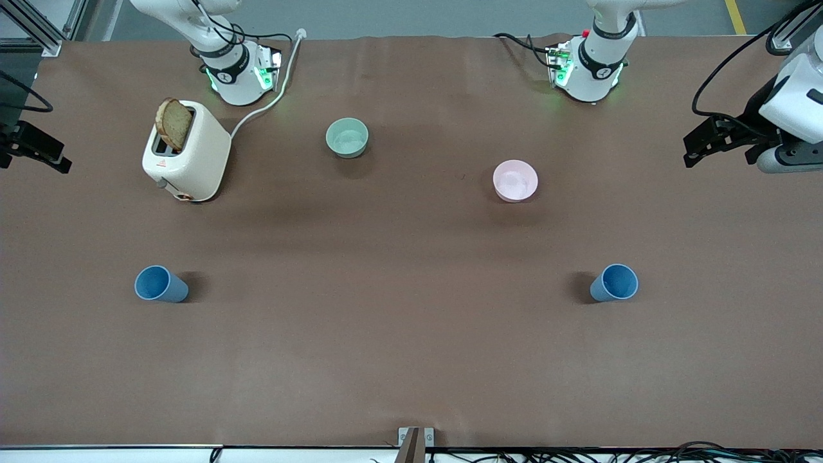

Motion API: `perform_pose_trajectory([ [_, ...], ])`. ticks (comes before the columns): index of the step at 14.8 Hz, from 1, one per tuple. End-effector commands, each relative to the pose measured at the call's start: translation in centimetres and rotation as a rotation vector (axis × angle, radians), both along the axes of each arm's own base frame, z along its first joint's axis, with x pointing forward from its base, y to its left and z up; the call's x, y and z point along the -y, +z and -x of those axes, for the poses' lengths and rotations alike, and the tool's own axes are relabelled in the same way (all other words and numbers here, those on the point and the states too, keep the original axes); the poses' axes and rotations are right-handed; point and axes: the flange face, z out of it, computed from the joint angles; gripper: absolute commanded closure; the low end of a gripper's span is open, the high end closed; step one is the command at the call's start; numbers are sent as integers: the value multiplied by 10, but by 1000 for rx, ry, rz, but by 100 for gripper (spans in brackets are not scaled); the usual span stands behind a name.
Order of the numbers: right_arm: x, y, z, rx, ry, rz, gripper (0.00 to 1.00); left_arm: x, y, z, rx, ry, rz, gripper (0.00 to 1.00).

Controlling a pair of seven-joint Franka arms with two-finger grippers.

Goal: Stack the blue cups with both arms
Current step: 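Move the left and right grippers out toward the two blue cups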

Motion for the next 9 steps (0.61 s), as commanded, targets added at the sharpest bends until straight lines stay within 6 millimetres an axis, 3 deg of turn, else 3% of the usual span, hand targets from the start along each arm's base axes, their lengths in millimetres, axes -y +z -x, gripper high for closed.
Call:
perform_pose_trajectory([
  [1, 5, 0, 1, -2, 4, 9, 0, 0, 4, 1, 1, 2, -16, 0],
  [2, 7, 1, 1, 2, 0, 8, 0, -2, 1, -2, -2, 0, -18, 0],
  [3, 10, 1, 0, 8, -6, 9, 0, -2, -12, -12, -21, -10, -6, 0],
  [5, 10, 1, 0, 10, -6, 9, 0, -10, -16, -36, 9, -33, 3, 0],
  [7, 10, 1, 0, 10, -6, 9, 0, -24, -40, -63, 29, -45, 22, 0],
  [8, 11, 1, -1, 8, -6, 9, 0, -21, -54, -73, 40, -42, 20, 0],
  [9, 12, -5, -4, -1, -6, 9, 0, -20, -79, -83, 23, -32, 22, 0],
])
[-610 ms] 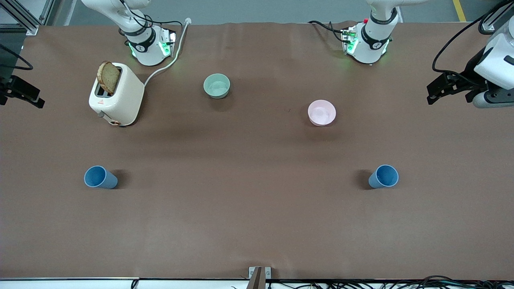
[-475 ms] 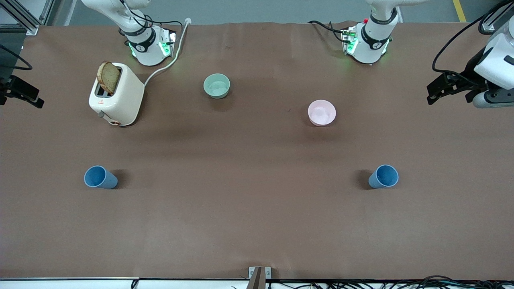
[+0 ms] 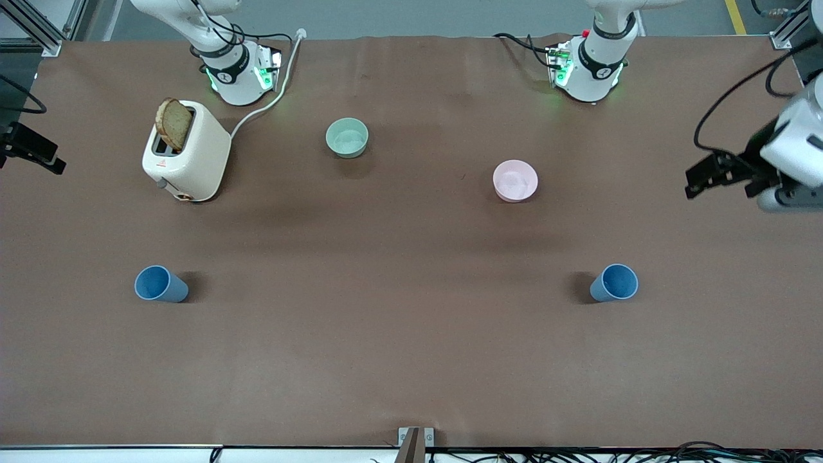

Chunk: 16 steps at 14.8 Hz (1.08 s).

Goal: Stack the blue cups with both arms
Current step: 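Move the left and right grippers out toward the two blue cups, then grasp the blue cups, the left gripper one, the right gripper the other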

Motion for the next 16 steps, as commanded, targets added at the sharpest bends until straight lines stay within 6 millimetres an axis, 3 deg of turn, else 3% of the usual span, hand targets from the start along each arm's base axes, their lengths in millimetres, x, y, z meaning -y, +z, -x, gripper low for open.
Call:
perform_pose_trajectory([
  [1, 8, -14, -8, -21, 4, 8, 0, 0, -58, -34, -10, -4, -2, 0],
  [5, 37, -113, -42, -57, 0, 11, 0, -16, -174, -66, -13, 14, 22, 0],
  [8, 62, -198, -62, -59, 7, 19, 0, -19, -239, -71, -42, 6, 34, 0],
  [9, 65, -224, -71, -61, 21, 22, 0, -26, -254, -69, -62, 18, 36, 2],
  [12, 64, -295, -89, -81, 33, 28, 0, -30, -289, -57, -79, 18, 39, 21],
  [16, 76, -351, -95, -54, 38, 40, 0, -29, -327, -58, -84, 22, 51, 48],
])
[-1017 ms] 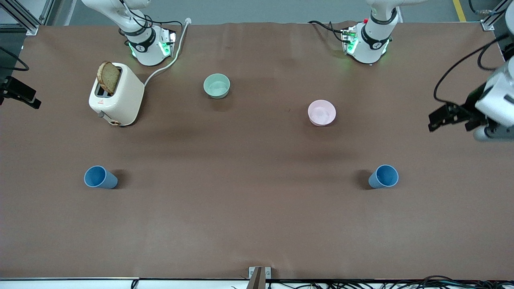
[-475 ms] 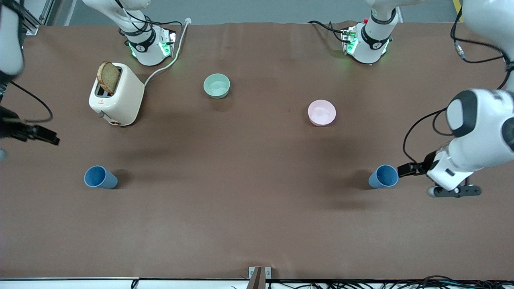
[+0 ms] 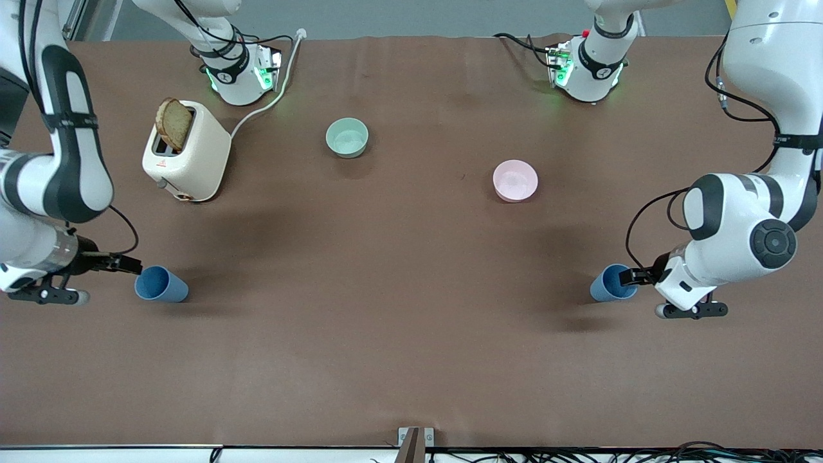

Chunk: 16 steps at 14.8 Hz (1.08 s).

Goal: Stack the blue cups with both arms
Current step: 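Grasp the blue cups, the left gripper one, the right gripper the other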

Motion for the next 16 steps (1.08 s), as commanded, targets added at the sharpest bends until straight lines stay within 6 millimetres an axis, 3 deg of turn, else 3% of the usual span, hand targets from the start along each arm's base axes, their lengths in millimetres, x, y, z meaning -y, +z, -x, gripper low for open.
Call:
perform_pose_trajectory([
  [1, 6, -22, -3, 24, 23, 13, 0, -1, -19, 0, 12, -13, -6, 57],
  [4, 6, -40, -3, 20, 25, 15, 0, 1, -24, 0, 6, -16, -4, 94],
  [6, 6, -51, -3, 10, 25, 14, 0, 2, -21, -1, 11, -8, -3, 100],
  [8, 6, -65, -4, 19, 27, 15, 3, 20, -7, -2, 27, -18, 0, 100],
  [9, 6, -72, -3, 21, 28, 17, 9, 44, 14, -1, 50, -23, 3, 100],
  [10, 6, -78, -1, 29, 32, 19, 25, 71, 34, 2, 62, -5, 4, 100],
  [12, 5, -80, 0, 29, 59, 18, 71, 136, 68, 10, 64, 41, 1, 100],
  [13, 7, -79, 0, 30, 57, 18, 90, 176, 83, 15, 61, 77, 2, 100],
  [14, 8, -79, 0, 29, 55, 17, 99, 211, 90, 23, 55, 106, 1, 100],
  [16, 12, -74, -1, 30, 63, 18, 99, 287, 88, 49, 49, 158, 3, 100],
])
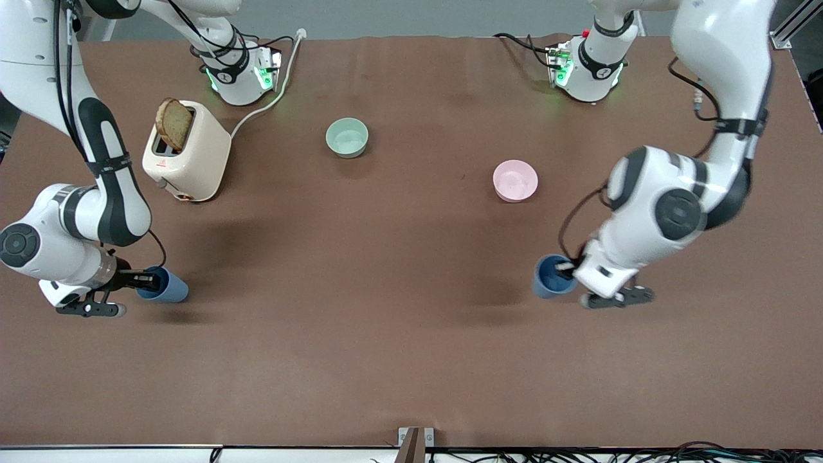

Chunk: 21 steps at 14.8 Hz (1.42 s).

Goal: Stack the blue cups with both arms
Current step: 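Carry the cups toward the table middle with both grippers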

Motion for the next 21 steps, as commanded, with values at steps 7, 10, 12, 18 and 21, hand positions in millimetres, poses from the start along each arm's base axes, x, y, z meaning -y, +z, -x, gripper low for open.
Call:
perform_pose_trajectory([
  [7, -23, 119, -15, -91, 15, -28, 99, 197, -71, 64, -41, 164, 20, 100],
  [10, -78, 162, -14, -61, -101, -126, 99, 209, -103, 68, -48, 167, 32, 99],
  [12, -130, 186, -12, -36, -166, -155, 99, 212, -116, 71, -58, 166, 32, 96],
  [18, -318, 231, 10, -1, -369, -206, 99, 210, -81, 60, -17, 166, 51, 0],
  [21, -404, 236, 38, 7, -401, -237, 99, 163, -10, 34, 6, 218, 37, 0],
])
